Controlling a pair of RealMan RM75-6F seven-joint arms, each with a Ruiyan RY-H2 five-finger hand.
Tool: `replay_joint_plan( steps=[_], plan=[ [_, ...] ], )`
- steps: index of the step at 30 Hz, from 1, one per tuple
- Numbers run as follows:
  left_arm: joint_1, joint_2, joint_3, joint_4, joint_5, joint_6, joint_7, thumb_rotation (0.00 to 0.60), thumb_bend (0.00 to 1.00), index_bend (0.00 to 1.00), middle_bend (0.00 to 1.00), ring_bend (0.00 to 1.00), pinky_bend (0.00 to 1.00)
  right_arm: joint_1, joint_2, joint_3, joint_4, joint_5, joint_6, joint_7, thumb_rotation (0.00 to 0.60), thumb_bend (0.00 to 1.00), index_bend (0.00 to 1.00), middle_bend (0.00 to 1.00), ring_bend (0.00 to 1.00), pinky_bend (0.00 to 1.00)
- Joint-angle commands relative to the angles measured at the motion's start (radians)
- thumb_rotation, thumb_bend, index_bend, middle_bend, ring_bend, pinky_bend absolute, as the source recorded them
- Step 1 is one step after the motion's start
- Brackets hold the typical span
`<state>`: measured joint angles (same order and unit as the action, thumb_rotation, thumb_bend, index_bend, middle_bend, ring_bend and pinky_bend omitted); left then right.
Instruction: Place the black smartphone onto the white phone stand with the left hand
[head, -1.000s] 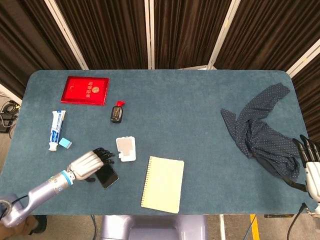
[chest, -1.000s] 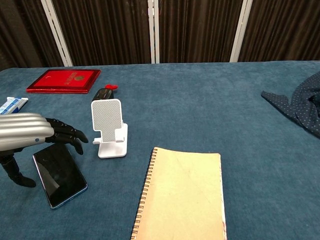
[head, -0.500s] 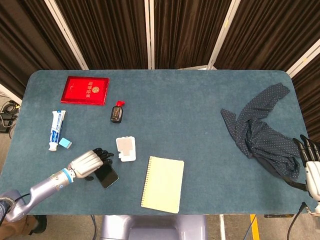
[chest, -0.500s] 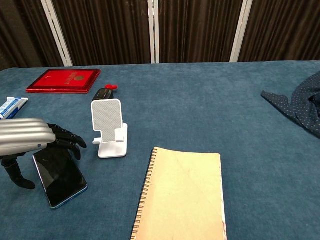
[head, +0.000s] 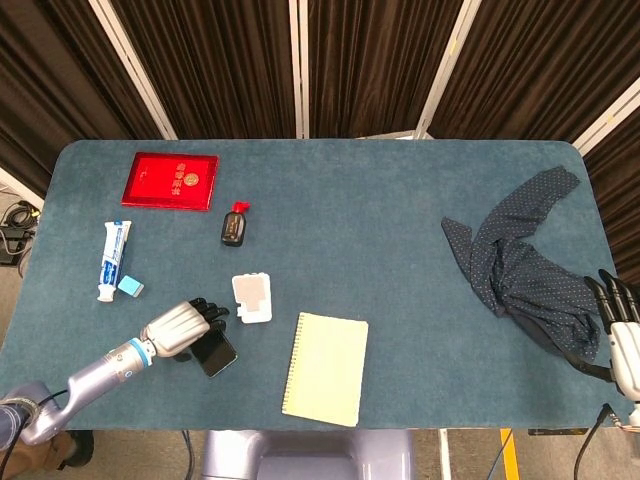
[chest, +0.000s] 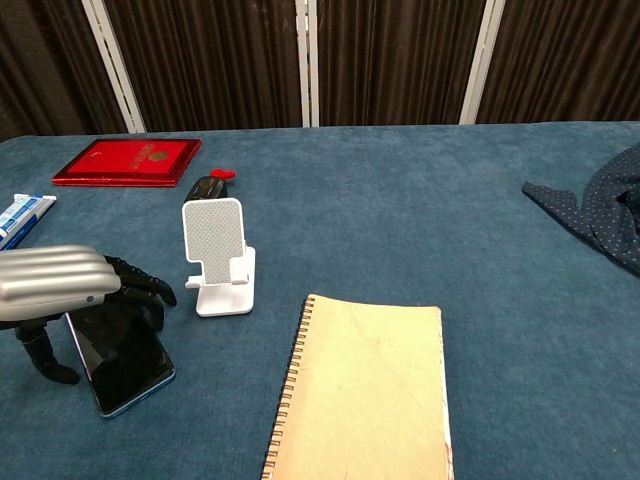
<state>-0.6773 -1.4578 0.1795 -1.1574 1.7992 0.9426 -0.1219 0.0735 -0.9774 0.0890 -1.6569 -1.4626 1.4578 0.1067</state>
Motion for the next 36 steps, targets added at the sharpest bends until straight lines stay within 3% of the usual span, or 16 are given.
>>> replay_joint_plan(
  steps=[1, 6, 8, 24, 29, 36],
  plan=[
    [0.007, -0.009, 0.003, 0.008, -0.003, 0.01, 0.016, 0.6, 0.0, 0.41, 0.24, 0.26, 0.28, 0.0, 0.001, -0.001, 0.0, -0.001, -0.001, 0.002, 0.6, 0.0, 0.0, 0.0, 0.0, 0.0],
    [0.019, -0.016, -0.001, 0.017, -0.016, 0.026, 0.05, 0.6, 0.0, 0.57, 0.46, 0.42, 0.36, 0.0, 0.001, -0.002, -0.002, -0.004, 0.0, 0.002, 0.6, 0.0, 0.0, 0.0, 0.0, 0.0],
    [0.026, -0.016, -0.003, 0.021, -0.015, 0.045, 0.059, 0.6, 0.0, 0.6, 0.48, 0.43, 0.36, -0.001, 0.002, -0.002, -0.002, -0.004, 0.001, 0.003, 0.6, 0.0, 0.0, 0.0, 0.0, 0.0],
    [0.041, 0.109, -0.014, -0.085, 0.025, 0.204, 0.107, 0.6, 0.0, 0.61, 0.48, 0.44, 0.36, -0.006, 0.01, -0.004, -0.006, -0.013, 0.012, 0.021, 0.6, 0.0, 0.0, 0.0, 0.0, 0.0],
    [-0.006, 0.166, -0.085, -0.118, 0.098, 0.301, 0.252, 0.6, 0.0, 0.6, 0.48, 0.44, 0.37, -0.008, 0.014, -0.004, -0.006, -0.012, 0.014, 0.031, 0.6, 0.0, 0.0, 0.0, 0.0, 0.0],
    [-0.109, 0.201, -0.169, -0.136, 0.162, 0.254, 0.489, 0.6, 0.0, 0.6, 0.48, 0.43, 0.36, -0.008, 0.018, -0.001, -0.003, -0.006, 0.012, 0.045, 0.6, 0.0, 0.0, 0.0, 0.0, 0.0]
  ],
)
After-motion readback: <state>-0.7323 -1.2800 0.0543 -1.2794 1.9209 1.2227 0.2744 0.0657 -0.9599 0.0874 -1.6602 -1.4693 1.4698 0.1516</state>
